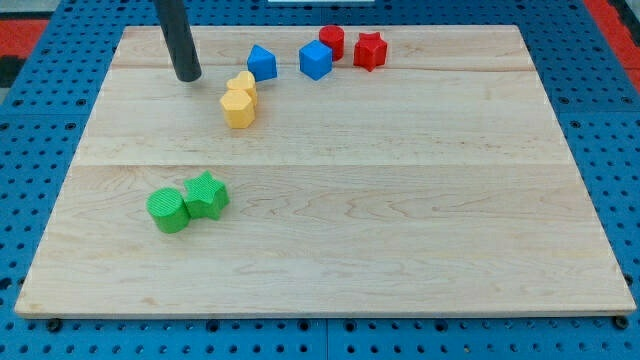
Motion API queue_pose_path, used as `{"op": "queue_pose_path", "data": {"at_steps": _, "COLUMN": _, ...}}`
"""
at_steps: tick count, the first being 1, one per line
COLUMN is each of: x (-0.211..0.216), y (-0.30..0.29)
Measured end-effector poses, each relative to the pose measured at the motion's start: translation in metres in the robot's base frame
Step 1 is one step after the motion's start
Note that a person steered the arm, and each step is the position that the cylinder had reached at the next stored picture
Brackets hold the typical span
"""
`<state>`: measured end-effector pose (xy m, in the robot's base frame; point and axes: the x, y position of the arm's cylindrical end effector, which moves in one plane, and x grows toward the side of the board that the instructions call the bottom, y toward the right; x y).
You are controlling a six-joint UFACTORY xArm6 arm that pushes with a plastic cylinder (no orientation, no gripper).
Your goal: Touch the yellow blocks slightly towards the left of the board
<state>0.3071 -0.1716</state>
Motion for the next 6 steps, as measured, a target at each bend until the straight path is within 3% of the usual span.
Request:
{"op": "queue_pose_path", "data": {"at_steps": 2, "x": 0.005, "y": 0.134}}
{"op": "queue_pose_path", "data": {"at_steps": 3, "x": 0.012, "y": 0.15}}
{"op": "queue_pose_path", "data": {"at_steps": 6, "x": 0.027, "y": 0.096}}
